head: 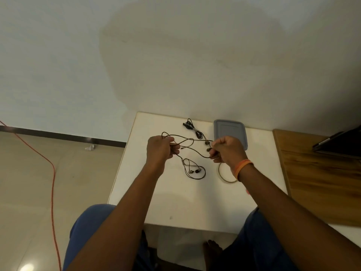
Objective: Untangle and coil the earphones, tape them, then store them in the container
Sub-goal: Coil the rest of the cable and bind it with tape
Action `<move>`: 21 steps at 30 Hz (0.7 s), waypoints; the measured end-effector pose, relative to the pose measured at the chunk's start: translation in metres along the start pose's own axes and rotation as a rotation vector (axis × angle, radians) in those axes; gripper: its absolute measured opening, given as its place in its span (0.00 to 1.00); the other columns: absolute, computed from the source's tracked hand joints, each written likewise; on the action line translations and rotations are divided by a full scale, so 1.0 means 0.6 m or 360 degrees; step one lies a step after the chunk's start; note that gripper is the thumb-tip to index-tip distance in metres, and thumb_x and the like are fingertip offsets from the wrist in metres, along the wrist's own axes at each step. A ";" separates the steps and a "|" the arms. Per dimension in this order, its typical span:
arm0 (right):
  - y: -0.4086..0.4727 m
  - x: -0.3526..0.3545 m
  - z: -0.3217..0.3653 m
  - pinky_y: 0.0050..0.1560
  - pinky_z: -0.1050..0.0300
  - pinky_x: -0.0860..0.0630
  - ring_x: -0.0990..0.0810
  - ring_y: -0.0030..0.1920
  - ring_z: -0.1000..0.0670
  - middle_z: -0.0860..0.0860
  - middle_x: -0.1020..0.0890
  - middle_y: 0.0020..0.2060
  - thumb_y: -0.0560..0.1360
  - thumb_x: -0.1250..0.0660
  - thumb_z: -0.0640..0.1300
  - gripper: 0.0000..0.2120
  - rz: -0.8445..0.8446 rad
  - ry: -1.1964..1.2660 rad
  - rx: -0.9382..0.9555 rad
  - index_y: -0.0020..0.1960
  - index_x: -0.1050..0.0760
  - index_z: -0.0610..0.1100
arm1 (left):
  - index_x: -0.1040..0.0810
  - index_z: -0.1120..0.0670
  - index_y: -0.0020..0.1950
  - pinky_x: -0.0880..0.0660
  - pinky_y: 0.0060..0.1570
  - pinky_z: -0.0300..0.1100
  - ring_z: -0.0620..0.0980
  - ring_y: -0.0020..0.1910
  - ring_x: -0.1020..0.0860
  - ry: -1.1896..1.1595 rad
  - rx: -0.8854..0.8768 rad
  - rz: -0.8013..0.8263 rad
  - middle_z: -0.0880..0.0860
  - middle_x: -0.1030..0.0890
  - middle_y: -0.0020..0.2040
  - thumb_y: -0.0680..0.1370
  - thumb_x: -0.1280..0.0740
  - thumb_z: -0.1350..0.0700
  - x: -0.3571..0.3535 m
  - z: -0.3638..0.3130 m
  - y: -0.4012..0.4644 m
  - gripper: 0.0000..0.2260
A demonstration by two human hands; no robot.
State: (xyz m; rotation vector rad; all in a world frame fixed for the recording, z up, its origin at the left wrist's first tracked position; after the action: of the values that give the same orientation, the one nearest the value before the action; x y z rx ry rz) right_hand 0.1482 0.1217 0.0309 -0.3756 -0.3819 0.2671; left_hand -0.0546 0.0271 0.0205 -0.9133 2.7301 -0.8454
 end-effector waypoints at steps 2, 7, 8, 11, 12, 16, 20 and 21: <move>0.010 0.016 -0.012 0.31 0.56 0.25 0.22 0.29 0.47 0.45 0.20 0.31 0.78 0.37 0.37 0.08 -0.0071 -0.0118 -0.0064 0.40 0.26 0.41 | 0.22 0.60 0.52 0.24 0.40 0.44 0.52 0.33 0.19 0.0104 -0.0062 0.0067 0.56 0.16 0.36 0.80 0.41 0.60 -0.001 -0.007 -0.004 0.09; 0.025 0.046 -0.042 0.28 0.57 0.25 0.27 0.30 0.49 0.44 0.27 0.34 0.79 0.39 0.41 0.07 -0.0363 0.0046 -0.0269 0.45 0.27 0.38 | 0.20 0.57 0.49 0.32 0.31 0.38 0.49 0.30 0.26 0.0389 -0.0302 -0.0066 0.53 0.19 0.35 0.82 0.43 0.57 0.011 -0.015 -0.001 0.12; 0.026 0.048 -0.042 0.29 0.57 0.25 0.28 0.32 0.49 0.44 0.28 0.34 0.79 0.38 0.41 0.08 -0.0367 0.0043 -0.0281 0.42 0.28 0.39 | 0.20 0.56 0.48 0.33 0.31 0.39 0.48 0.31 0.27 0.0349 -0.0310 -0.0097 0.52 0.21 0.35 0.82 0.43 0.57 0.016 -0.015 0.002 0.13; 0.033 0.049 -0.035 0.29 0.57 0.28 0.31 0.32 0.47 0.43 0.29 0.33 0.77 0.37 0.41 0.10 -0.0313 -0.0351 -0.0201 0.37 0.31 0.41 | 0.18 0.56 0.48 0.36 0.30 0.38 0.46 0.29 0.31 0.0154 -0.0310 -0.0102 0.51 0.25 0.32 0.82 0.44 0.57 0.018 -0.018 0.006 0.14; 0.033 0.046 -0.033 0.30 0.57 0.30 0.32 0.31 0.47 0.43 0.29 0.33 0.76 0.36 0.40 0.10 -0.0285 -0.0445 -0.0193 0.37 0.31 0.40 | 0.18 0.56 0.48 0.36 0.29 0.38 0.45 0.28 0.32 0.0112 -0.0317 -0.0082 0.51 0.26 0.32 0.82 0.43 0.57 0.016 -0.021 0.004 0.14; 0.025 0.028 -0.046 0.31 0.59 0.30 0.27 0.27 0.49 0.47 0.27 0.25 0.78 0.38 0.39 0.12 -0.0190 0.0251 -0.0375 0.35 0.29 0.40 | 0.17 0.56 0.48 0.25 0.36 0.41 0.49 0.34 0.23 0.0911 -0.0412 0.0140 0.52 0.18 0.37 0.80 0.39 0.56 -0.001 -0.014 0.016 0.11; 0.011 0.018 -0.016 0.40 0.52 0.23 0.23 0.28 0.51 0.51 0.26 0.22 0.80 0.41 0.40 0.14 0.0010 0.1035 -0.0363 0.36 0.30 0.41 | 0.21 0.60 0.54 0.24 0.53 0.46 0.56 0.56 0.20 0.2083 -0.0115 0.0599 0.58 0.18 0.54 0.77 0.34 0.57 -0.013 0.060 0.012 0.09; 0.006 0.020 -0.005 0.40 0.51 0.23 0.26 0.26 0.52 0.51 0.28 0.22 0.80 0.40 0.39 0.13 0.0031 0.1104 -0.0326 0.36 0.30 0.41 | 0.23 0.58 0.58 0.26 0.59 0.49 0.57 0.61 0.23 0.2138 -0.0066 0.0678 0.58 0.21 0.59 0.77 0.32 0.55 -0.015 0.069 0.006 0.12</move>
State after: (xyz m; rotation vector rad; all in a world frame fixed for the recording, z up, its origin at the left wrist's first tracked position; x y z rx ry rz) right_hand 0.1595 0.1278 0.0305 -0.6437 0.2798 0.1029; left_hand -0.0370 0.0155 -0.0165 0.5461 3.6798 -1.7043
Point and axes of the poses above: each hand's wrist, its own y-axis towards the middle knuckle, its own x-axis out of the back of the hand, z = x × y, the point moved 7 cm from there along y, towards the middle knuckle
